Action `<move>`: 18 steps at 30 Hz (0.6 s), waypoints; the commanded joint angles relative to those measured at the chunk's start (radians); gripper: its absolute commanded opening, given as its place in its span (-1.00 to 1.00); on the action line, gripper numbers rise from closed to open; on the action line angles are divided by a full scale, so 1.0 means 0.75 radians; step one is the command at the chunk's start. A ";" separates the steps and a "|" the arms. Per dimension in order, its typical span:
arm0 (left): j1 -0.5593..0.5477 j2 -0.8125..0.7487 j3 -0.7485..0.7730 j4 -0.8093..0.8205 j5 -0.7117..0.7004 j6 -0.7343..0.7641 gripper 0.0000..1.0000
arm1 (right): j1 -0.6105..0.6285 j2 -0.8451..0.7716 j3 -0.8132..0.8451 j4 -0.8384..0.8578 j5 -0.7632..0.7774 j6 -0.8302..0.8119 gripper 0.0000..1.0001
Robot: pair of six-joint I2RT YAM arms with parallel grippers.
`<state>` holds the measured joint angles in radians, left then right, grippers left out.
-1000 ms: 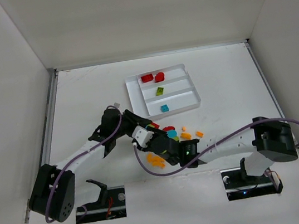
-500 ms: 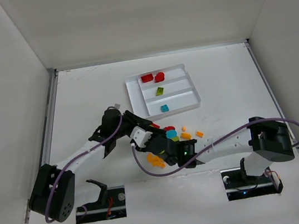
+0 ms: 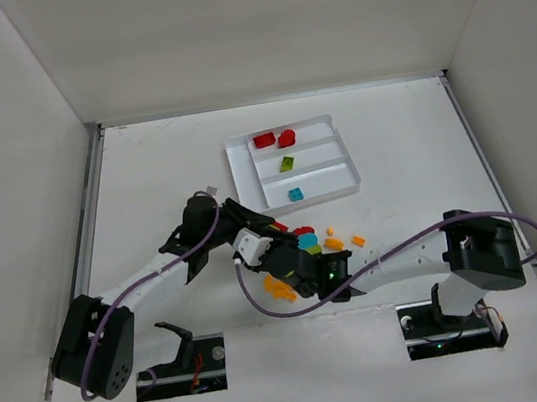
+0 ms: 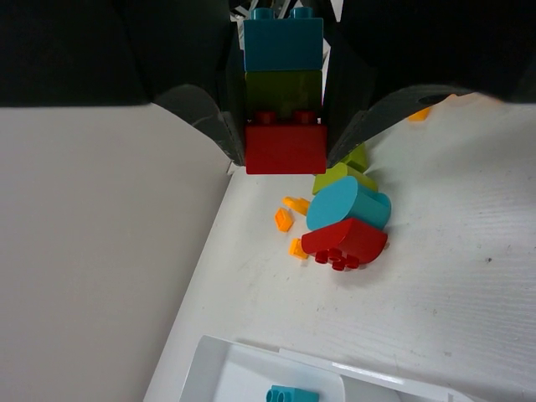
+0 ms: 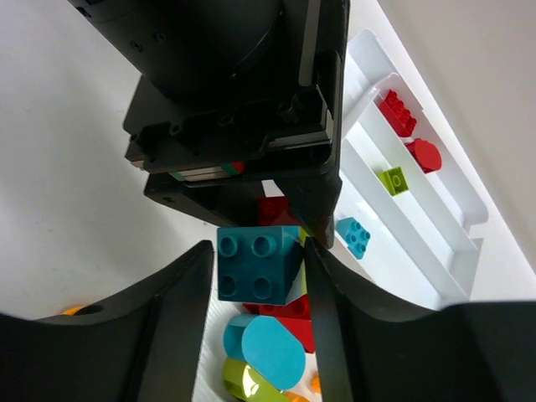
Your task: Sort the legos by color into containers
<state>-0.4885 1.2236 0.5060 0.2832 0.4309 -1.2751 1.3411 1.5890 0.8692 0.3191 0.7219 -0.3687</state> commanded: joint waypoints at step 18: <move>0.016 -0.036 -0.018 0.042 0.031 -0.024 -0.84 | 0.005 -0.091 0.031 0.102 0.030 -0.032 -0.55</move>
<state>-0.4828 1.2232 0.5034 0.2768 0.4309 -1.2854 1.3430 1.6020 0.8692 0.3447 0.7483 -0.4248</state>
